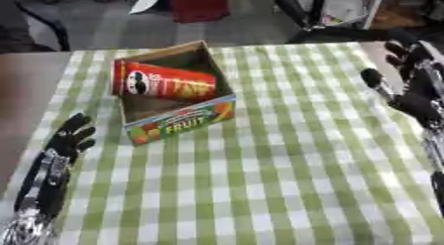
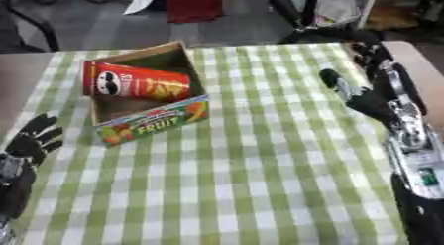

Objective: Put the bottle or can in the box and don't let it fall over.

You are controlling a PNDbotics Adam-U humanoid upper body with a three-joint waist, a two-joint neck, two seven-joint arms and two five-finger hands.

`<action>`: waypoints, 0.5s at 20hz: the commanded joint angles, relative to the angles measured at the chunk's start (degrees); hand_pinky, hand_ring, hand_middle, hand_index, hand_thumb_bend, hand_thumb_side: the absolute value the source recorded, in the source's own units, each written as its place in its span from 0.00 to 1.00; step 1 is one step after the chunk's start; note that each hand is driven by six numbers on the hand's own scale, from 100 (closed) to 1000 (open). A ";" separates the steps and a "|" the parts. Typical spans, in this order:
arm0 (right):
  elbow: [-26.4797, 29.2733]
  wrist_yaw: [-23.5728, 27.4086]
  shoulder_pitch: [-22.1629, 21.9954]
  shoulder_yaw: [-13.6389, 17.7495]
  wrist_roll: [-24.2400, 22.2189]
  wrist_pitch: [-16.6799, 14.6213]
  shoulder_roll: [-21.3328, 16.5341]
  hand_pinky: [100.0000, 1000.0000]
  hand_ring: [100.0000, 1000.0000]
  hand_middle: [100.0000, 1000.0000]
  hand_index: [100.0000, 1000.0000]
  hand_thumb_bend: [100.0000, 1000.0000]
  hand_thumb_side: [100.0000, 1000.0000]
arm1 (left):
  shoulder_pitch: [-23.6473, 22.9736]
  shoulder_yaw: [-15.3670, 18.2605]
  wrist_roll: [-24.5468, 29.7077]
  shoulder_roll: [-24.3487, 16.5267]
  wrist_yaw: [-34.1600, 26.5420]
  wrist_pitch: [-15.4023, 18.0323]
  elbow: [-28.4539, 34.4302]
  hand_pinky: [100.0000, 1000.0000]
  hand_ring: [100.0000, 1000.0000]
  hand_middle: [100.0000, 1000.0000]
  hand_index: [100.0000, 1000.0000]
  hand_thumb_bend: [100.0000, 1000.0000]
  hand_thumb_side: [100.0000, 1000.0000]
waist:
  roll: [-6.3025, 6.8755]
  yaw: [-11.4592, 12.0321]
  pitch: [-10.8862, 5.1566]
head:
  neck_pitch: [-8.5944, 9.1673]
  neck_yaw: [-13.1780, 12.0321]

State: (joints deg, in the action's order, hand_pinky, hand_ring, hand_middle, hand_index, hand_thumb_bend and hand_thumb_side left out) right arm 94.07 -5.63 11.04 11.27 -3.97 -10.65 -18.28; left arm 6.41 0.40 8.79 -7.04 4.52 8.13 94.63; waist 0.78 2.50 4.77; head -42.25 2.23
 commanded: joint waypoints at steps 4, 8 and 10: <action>3.45 -1.02 -4.14 2.24 2.07 0.95 4.22 1.00 1.00 1.00 1.00 0.53 0.38 | 0.09 0.53 -0.39 -0.80 0.39 0.04 0.55 0.88 0.88 0.89 0.97 0.55 0.89 | -0.05 -0.32 -1.01 | -0.53 -2.30; 3.71 -2.73 -4.76 2.48 2.53 1.40 4.70 1.00 1.00 1.00 1.00 0.53 0.39 | 0.00 0.61 -0.49 -0.84 0.39 0.05 0.55 0.88 0.88 0.89 0.97 0.55 0.89 | 0.09 -0.11 -0.98 | -0.42 -3.16; 3.84 -3.80 -4.85 2.35 2.61 1.38 4.91 1.00 1.00 1.00 1.00 0.53 0.39 | -0.02 0.50 -0.42 -0.77 0.37 0.03 0.50 0.88 0.88 0.89 0.97 0.55 0.89 | 0.25 -0.30 -0.92 | -0.48 -3.18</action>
State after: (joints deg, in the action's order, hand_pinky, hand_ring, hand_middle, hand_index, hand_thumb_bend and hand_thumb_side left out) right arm 96.48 -8.63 5.92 13.26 -1.63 -9.25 -12.81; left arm 6.07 0.59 8.50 -7.04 4.66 8.06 94.55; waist 1.08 2.19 4.52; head -42.69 -0.66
